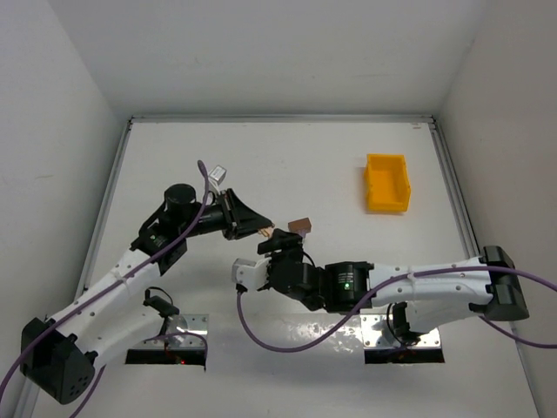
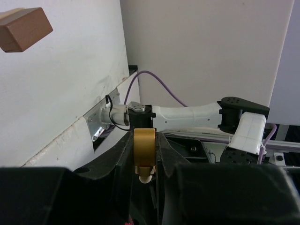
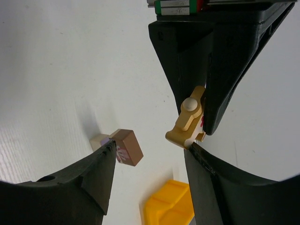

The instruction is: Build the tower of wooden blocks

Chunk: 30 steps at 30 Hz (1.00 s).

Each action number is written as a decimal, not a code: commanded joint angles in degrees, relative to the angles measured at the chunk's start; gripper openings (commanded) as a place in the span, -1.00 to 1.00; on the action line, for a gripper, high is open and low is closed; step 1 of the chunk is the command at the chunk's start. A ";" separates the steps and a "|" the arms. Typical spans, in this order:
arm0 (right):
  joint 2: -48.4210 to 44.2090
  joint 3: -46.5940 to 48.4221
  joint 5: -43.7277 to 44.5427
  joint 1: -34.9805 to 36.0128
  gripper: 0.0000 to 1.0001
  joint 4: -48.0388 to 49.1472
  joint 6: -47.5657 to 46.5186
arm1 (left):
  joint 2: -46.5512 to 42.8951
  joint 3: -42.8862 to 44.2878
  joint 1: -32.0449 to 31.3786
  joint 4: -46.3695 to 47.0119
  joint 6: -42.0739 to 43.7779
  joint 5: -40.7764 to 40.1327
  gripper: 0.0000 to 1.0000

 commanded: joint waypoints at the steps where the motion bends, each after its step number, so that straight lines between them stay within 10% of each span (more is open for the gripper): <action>1: 1.14 2.54 1.19 -0.46 0.16 2.13 -1.78 | -2.35 -0.53 0.24 2.13 -0.71 0.59 -1.00; 25: 10.28 1.49 1.97 0.33 -0.01 13.30 -4.50 | -2.53 -9.33 -0.47 3.27 -2.39 -0.03 -1.00; 30: 9.50 0.52 4.08 0.24 -0.32 14.44 -5.29 | -2.97 -9.15 -0.47 2.13 -1.51 0.14 -1.00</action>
